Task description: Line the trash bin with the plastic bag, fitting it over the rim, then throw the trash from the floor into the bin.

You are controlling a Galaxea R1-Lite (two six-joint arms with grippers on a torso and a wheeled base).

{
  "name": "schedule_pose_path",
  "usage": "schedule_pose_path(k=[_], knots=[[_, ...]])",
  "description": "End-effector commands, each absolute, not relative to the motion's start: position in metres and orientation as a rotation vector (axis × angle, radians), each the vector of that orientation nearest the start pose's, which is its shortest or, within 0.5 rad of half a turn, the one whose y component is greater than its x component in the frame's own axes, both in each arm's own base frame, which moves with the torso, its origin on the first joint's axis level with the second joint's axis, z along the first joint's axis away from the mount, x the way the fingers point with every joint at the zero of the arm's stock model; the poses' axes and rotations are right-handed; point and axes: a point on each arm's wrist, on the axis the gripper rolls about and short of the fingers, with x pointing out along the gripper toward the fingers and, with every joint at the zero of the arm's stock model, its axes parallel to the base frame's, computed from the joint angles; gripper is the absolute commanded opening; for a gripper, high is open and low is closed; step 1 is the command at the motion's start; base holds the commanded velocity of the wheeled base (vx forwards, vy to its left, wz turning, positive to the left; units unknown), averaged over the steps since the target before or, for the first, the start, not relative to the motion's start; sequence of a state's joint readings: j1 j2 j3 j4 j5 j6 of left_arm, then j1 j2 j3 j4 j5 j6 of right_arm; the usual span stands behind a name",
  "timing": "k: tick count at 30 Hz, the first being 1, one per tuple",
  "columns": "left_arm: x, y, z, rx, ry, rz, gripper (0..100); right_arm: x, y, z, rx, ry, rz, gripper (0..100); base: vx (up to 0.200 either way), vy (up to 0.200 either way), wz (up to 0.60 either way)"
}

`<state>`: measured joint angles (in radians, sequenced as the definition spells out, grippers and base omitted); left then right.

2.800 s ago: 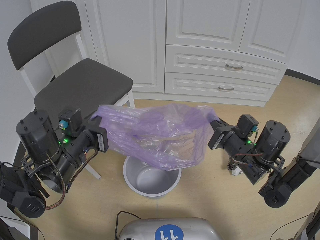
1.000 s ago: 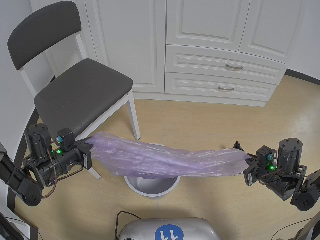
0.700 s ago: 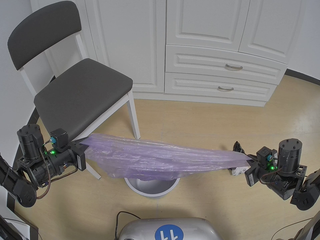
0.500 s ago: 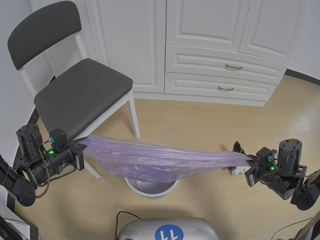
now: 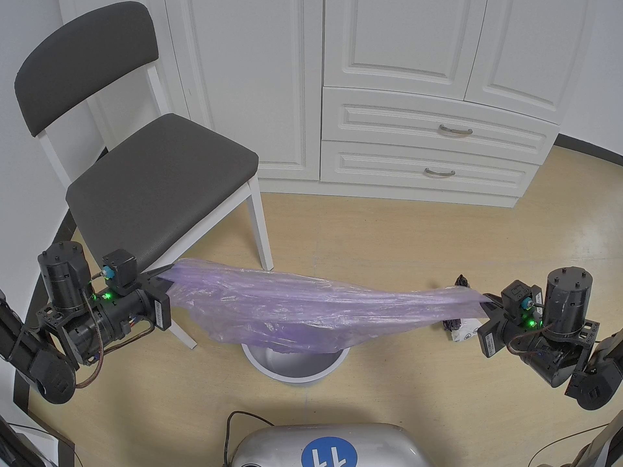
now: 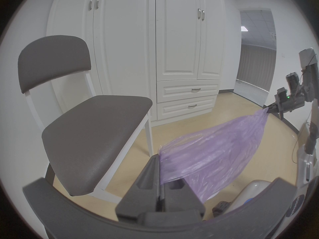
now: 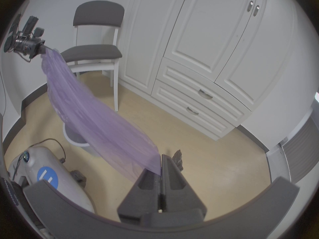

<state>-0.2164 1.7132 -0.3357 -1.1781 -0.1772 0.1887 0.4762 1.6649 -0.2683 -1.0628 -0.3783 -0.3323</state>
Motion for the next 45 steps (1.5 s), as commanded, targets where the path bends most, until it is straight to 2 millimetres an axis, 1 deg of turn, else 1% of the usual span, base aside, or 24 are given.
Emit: schedule_pose_path(k=[1,3,4,5,6,7,8,10,11,16,18,20,23,26,29,32,36,38,39,42,45], knots=[[0.237,-0.083,0.125,0.206,0.129,-0.416,0,0.197,0.109,0.109,-0.452,0.216,0.195,0,0.000,0.000,0.00],[0.234,-0.093,0.127,0.208,0.097,-0.399,0,0.193,0.114,0.111,-0.443,0.176,0.189,0,0.000,0.000,0.00],[0.234,-0.095,0.127,0.207,0.091,-0.398,0,0.191,0.116,0.112,-0.443,0.168,0.191,0,0.000,0.000,0.00],[0.233,-0.100,0.130,0.203,0.057,-0.397,0,0.186,0.122,0.114,-0.440,0.140,0.197,0,0.000,0.000,0.00],[0.232,-0.100,0.130,0.203,0.056,-0.397,0,0.185,0.123,0.114,-0.439,0.136,0.200,0,0.000,0.000,0.00],[0.230,-0.106,0.133,0.195,0.013,-0.410,0,0.178,0.131,0.118,-0.427,0.097,0.212,0,0.000,0.000,0.00],[0.229,-0.110,0.133,0.192,-0.001,-0.421,0,0.174,0.134,0.118,-0.422,0.083,0.223,0,0.000,0.000,0.00],[0.227,-0.113,0.135,0.188,-0.019,-0.432,0,0.172,0.138,0.119,-0.416,0.069,0.233,0,0.000,0.000,0.00],[0.223,-0.123,0.137,0.176,-0.052,-0.455,0,0.170,0.144,0.121,-0.394,0.034,0.252,0,0.000,0.000,0.00],[0.211,-0.151,0.139,0.150,-0.102,-0.499,0,0.180,0.157,0.118,-0.337,-0.027,0.255,0,0.000,0.000,0.00],[0.209,-0.158,0.136,0.140,-0.119,-0.519,0,0.186,0.165,0.109,-0.339,-0.016,0.268,0,0.000,0.000,0.00],[0.206,-0.163,0.135,0.139,-0.117,-0.540,0,0.187,0.171,0.106,-0.323,-0.010,0.284,0,0.000,0.000,0.00],[0.198,-0.173,0.134,0.102,-0.107,-0.592,0,0.180,0.188,0.105,-0.246,-0.010,0.347,0,0.000,0.000,0.00],[0.193,-0.181,0.136,0.060,-0.106,-0.630,0,0.172,0.198,0.103,-0.209,-0.003,0.398,0,0.000,0.000,0.00],[0.192,-0.183,0.132,0.059,-0.090,-0.638,0,0.169,0.207,0.100,-0.172,0.004,0.430,0,0.000,0.000,0.00],[0.194,-0.185,0.125,0.073,-0.062,-0.636,0,0.169,0.212,0.096,-0.149,0.018,0.439,0,0.000,0.000,0.00],[0.201,-0.188,0.113,0.079,-0.021,-0.623,0,0.179,0.220,0.088,-0.121,0.039,0.431,0,0.000,0.000,0.00],[0.202,-0.188,0.111,0.081,-0.013,-0.623,0,0.181,0.221,0.086,-0.108,0.045,0.434,0,0.000,0.000,0.00],[0.203,-0.190,0.107,0.086,0.000,-0.623,0,0.185,0.226,0.083,-0.075,0.052,0.458,0,0.000,0.000,0.00],[0.208,-0.190,0.101,0.092,0.018,-0.613,0,0.188,0.231,0.082,-0.037,0.057,0.486,0,0.000,0.000,0.00],[0.225,-0.187,0.090,0.091,0.049,-0.566,0,0.193,0.238,0.078,0.000,0.064,0.496,0,0.000,0.000,0.00]])
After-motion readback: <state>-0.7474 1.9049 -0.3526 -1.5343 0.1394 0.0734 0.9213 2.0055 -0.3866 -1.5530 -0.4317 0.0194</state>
